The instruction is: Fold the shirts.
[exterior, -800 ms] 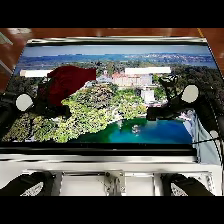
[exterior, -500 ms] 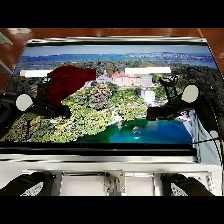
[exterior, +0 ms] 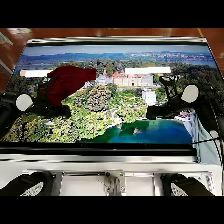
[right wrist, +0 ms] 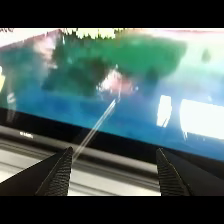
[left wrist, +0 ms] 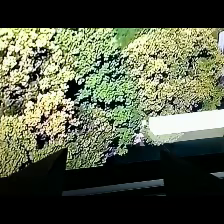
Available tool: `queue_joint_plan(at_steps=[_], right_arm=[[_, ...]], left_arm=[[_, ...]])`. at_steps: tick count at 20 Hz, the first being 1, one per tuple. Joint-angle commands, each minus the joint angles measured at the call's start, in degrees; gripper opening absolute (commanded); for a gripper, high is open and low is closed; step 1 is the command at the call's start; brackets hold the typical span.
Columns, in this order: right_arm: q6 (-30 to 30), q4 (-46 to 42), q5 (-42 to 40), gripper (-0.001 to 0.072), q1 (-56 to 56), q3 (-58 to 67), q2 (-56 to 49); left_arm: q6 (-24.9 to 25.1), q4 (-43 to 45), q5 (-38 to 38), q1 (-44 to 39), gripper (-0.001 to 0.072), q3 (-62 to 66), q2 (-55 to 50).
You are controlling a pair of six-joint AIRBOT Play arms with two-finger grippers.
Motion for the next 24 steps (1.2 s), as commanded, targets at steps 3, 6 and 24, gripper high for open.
queue_joint_plan(at_steps=[3,6,24], right_arm=[[0.1,2.9,-2.5,0.0636,0.1,0.0,0.0],[0.0,2.9,-2.1,0.0636,0.1,0.0,0.0],[-0.6,-0.8,-14.4,0.0636,0.1,0.0,0.0]], left_arm=[[-0.6,0.0,3.9,0.0,0.0667,0.0,0.0],[-0.4,0.0,6.7,0.0,0.0667,0.0,0.0],[0.5,2.4,2.0,17.5,0.072,48.6,-50.9]])
